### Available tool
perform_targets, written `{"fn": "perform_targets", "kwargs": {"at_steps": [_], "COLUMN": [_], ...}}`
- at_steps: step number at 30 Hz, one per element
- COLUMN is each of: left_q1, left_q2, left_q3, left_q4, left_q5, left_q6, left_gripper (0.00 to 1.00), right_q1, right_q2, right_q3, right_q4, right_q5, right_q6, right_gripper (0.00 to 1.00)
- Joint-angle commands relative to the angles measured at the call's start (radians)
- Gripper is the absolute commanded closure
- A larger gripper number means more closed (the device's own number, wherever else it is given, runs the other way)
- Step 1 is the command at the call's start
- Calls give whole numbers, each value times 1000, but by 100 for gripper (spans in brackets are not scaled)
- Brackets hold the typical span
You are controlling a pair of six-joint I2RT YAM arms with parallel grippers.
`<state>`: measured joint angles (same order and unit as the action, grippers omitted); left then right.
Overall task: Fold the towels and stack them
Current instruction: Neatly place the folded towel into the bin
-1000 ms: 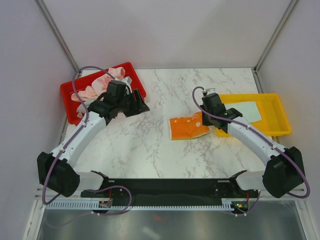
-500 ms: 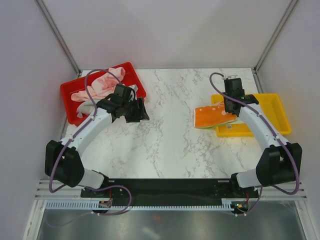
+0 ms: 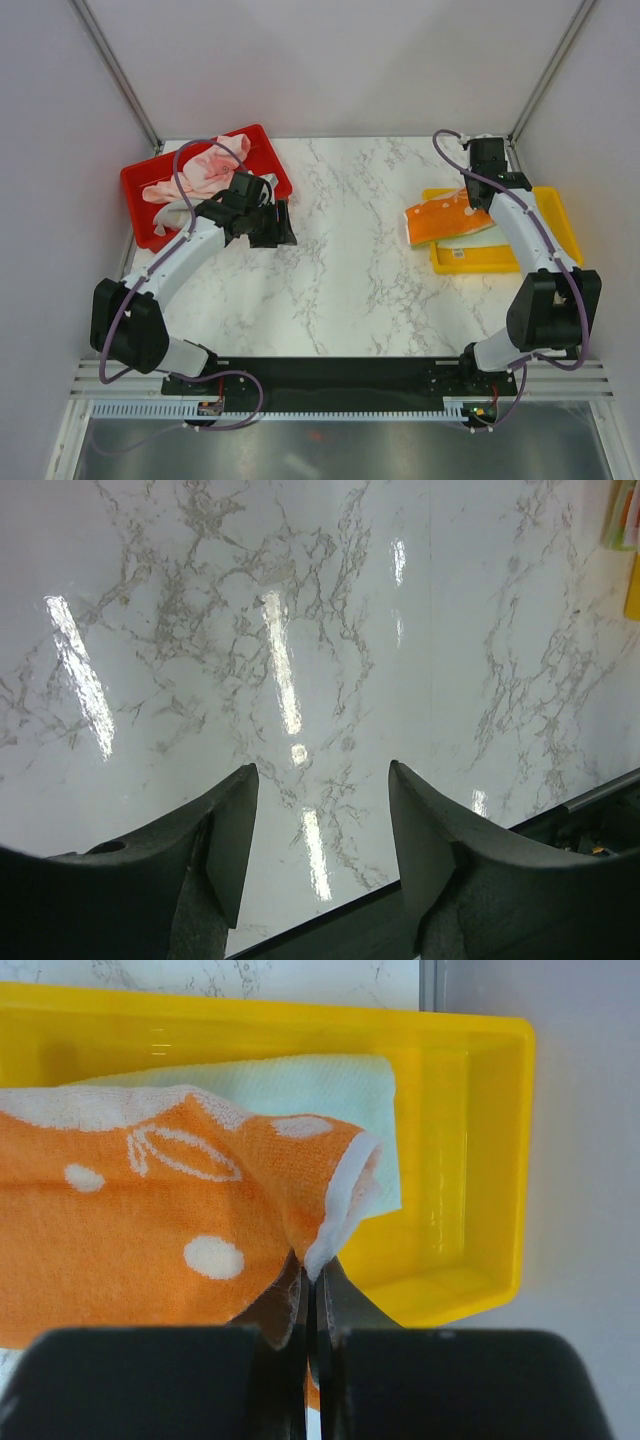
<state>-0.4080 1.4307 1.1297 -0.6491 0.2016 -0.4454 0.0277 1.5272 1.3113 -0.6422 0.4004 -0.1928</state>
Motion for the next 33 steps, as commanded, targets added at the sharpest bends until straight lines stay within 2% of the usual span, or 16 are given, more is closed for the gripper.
{"fn": "perform_targets", "kwargs": {"at_steps": [1,11,26,33], "left_q1": [0,0,5,5], "left_q2": [4,-36,-35,-70], "left_q3": [4,-4,5,-4], "left_q4": [12,25,52,51], "left_q5": [4,-44,-61,-106], "left_q6": [50,68,68,71], "left_gripper": [37,32,32,31], "right_q1": [-21,-94,-147,-161], "right_q2": [4,74,90,94], "right_q3": [48,49,58,80], "right_q4": [30,56,69,70], "right_q5": [-6,-40,-41,-58], "right_q6": [-63,-77,-59,-99], "right_gripper": [100,100,100,100]}}
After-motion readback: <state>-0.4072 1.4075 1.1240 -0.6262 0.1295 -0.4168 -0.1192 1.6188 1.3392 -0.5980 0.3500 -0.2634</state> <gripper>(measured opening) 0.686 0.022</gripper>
